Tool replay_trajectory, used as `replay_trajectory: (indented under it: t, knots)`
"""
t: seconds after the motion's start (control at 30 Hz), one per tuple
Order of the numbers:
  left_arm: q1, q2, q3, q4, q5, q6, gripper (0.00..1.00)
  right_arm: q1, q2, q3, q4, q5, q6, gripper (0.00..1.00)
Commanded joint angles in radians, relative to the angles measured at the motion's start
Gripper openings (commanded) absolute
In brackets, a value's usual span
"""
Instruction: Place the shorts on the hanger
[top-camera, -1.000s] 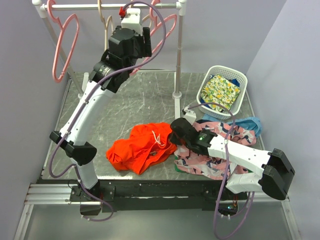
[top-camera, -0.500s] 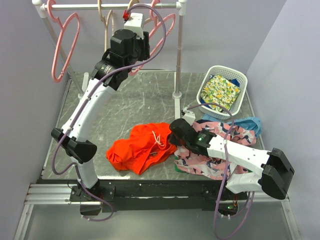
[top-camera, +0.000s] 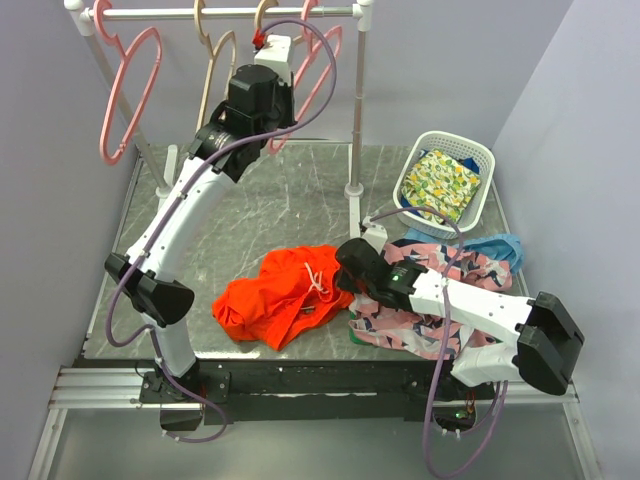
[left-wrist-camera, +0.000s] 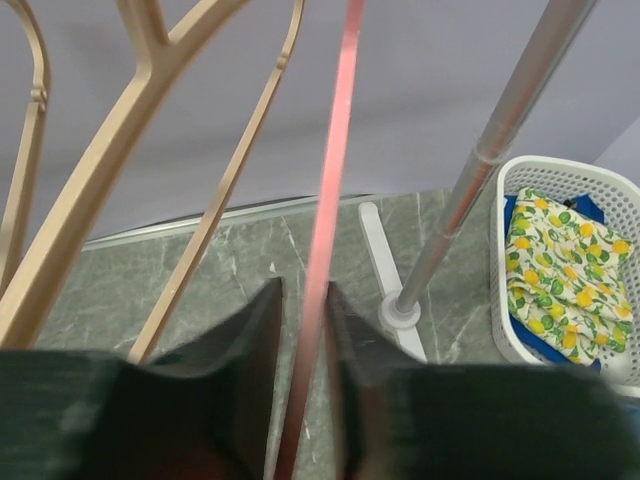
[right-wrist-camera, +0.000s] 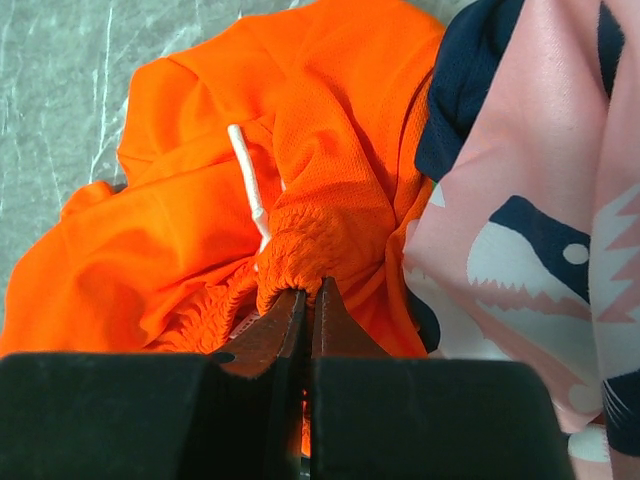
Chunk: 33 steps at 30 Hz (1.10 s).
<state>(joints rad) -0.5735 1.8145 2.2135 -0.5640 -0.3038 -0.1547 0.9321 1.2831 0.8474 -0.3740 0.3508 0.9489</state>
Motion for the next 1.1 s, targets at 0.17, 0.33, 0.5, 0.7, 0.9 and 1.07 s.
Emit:
replay_trajectory:
  t: [0.17, 0.33, 0.5, 0.7, 0.9, 1.07]
  knots:
    - [-0.038, -0.030, 0.035, 0.114, -0.053, 0.037, 0.01, 0.013, 0.018, 0.015, 0.018, 0.019, 0.008, 0.00]
    - [-0.063, -0.050, 0.035, 0.147, -0.063, 0.076, 0.01, 0.014, 0.021, 0.009, 0.024, 0.020, 0.013, 0.00]
    - [-0.074, -0.067, 0.006, 0.136, -0.070, 0.066, 0.01, 0.016, 0.033, 0.013, 0.024, 0.019, 0.013, 0.00]
    - [-0.083, -0.199, -0.220, 0.231, -0.058, 0.052, 0.01, 0.017, 0.036, 0.016, 0.021, 0.025, 0.007, 0.00]
    - [-0.089, -0.322, -0.365, 0.351, -0.020, 0.069, 0.01, 0.020, 0.047, 0.019, 0.015, 0.036, 0.002, 0.00]
    - [-0.097, -0.334, -0.357, 0.302, -0.011, 0.072, 0.01, 0.020, 0.048, 0.022, 0.001, 0.051, -0.004, 0.00]
